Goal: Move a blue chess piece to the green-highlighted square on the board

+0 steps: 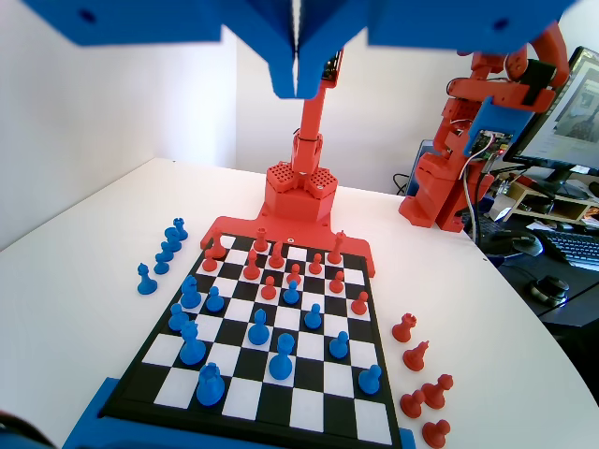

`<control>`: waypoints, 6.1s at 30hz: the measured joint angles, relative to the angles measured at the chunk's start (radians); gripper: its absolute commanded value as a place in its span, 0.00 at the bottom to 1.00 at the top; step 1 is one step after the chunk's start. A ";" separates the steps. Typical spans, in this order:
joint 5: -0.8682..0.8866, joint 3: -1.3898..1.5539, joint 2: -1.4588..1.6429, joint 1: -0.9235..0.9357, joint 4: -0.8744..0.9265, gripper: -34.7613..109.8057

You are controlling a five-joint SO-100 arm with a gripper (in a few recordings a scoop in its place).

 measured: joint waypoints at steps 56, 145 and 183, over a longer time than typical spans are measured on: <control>0.000 0.000 0.000 -0.011 0.000 0.25; -0.603 0.261 -1.203 -0.405 -0.678 0.32; -0.627 0.397 -1.279 -0.407 -0.954 0.31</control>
